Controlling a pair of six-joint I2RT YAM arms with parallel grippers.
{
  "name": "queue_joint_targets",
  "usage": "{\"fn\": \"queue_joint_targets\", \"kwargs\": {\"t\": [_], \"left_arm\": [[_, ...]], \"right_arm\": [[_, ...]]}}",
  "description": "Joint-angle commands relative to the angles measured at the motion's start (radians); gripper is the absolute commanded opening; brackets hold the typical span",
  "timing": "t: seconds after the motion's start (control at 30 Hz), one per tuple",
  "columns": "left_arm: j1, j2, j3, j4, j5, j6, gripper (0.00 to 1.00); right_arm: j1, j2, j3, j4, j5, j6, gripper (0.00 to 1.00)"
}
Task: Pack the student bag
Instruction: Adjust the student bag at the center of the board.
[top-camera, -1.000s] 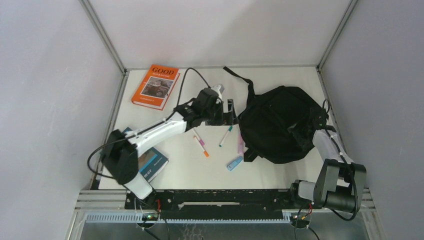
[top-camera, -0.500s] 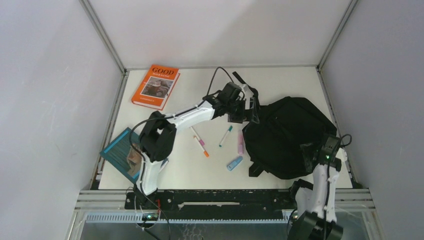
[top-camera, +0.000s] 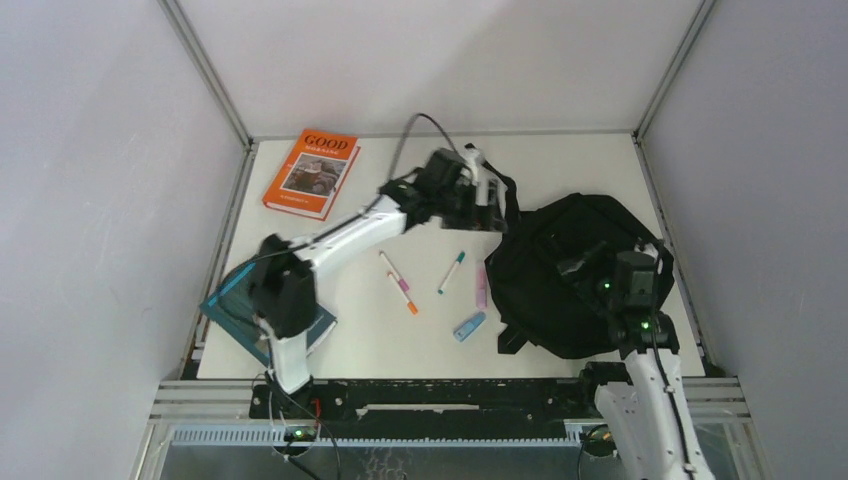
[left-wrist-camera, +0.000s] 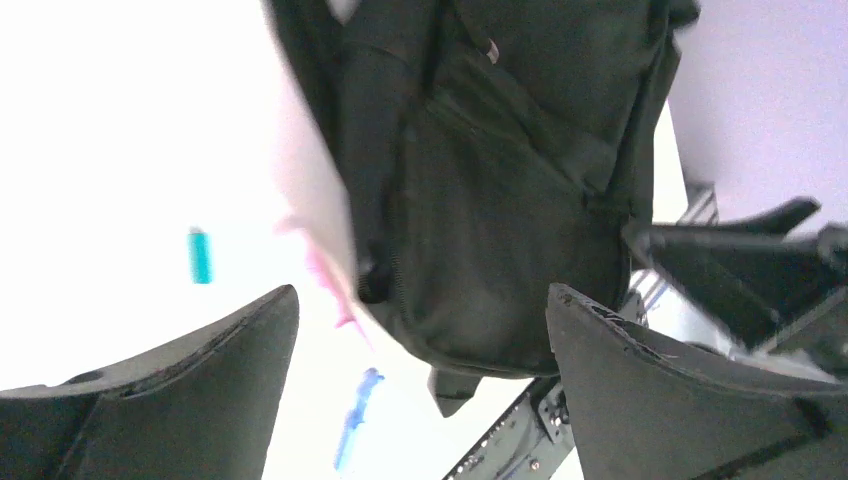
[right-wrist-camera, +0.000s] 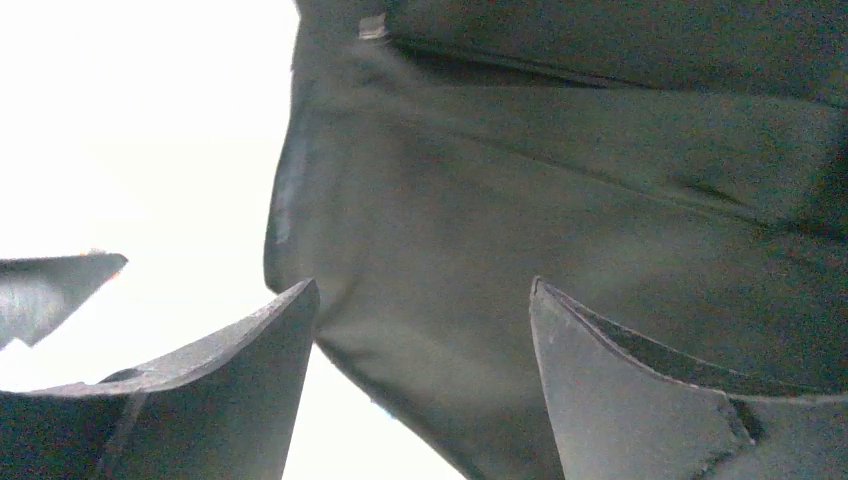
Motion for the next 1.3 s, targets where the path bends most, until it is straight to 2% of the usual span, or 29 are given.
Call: {"fn": "queue_joint_targets", "kwargs": {"t": [0.0,0.07,0.17,0.27,0.4,0.63,0.83,0.87,0.9,0.97,1.0,1.03,1.17,1.27], "left_arm": [[0.172,-0.247,-0.166,-0.007,-0.082,0.012,0.97],[0.247,-0.314,-0.262,0.006,-0.093,-0.006,0.97],[0.329,-0.403,-0.384,0.018,-0.092,-0.017,0.97],[0.372,-0.475,-0.481,0.019,-0.098,-0.018,0.97],[0.379,-0.542,-0.565,0.023,-0.105,-0.021,0.98],[0.379,-0.55,-0.628,0.07,-0.071,-0.052,0.97],[0.379,-0.546,-0.652,0.097,-0.048,-0.069,0.97],[0.379,-0.548,-0.655,0.097,-0.047,-0.07,0.97],[0.379,-0.549,-0.656,0.098,-0.046,-0.07,0.97],[0.379,-0.553,-0.66,0.097,-0.044,-0.069,0.97],[0.379,-0.557,-0.662,0.095,-0.045,-0.067,0.97],[0.378,-0.562,-0.665,0.094,-0.046,-0.066,0.97],[0.379,-0.574,-0.67,0.089,-0.055,-0.06,0.97],[0.379,-0.571,-0.664,0.089,-0.054,-0.06,0.97]], "right_arm": [[0.289,-0.015,0.066,0.217,0.095,-0.072,0.86],[0.438,0.036,0.097,0.244,0.181,-0.122,0.86],[0.615,0.179,0.172,0.196,0.294,-0.209,0.84],[0.731,0.355,0.255,0.092,0.313,-0.274,0.83],[0.848,0.542,0.305,-0.053,0.36,-0.227,0.82],[0.873,0.734,0.309,-0.055,0.333,-0.264,0.8],[0.861,0.917,0.351,-0.075,0.53,-0.266,0.73],[0.861,0.939,0.357,-0.073,0.547,-0.268,0.69],[0.86,0.954,0.36,-0.067,0.561,-0.267,0.6],[0.853,0.957,0.362,-0.058,0.564,-0.277,0.29],[0.85,0.942,0.365,-0.064,0.562,-0.279,0.04],[0.85,0.912,0.369,-0.073,0.557,-0.28,0.0],[0.839,0.724,0.403,-0.143,0.524,-0.283,0.0],[0.775,0.553,0.456,-0.182,0.493,-0.289,0.0]]}}
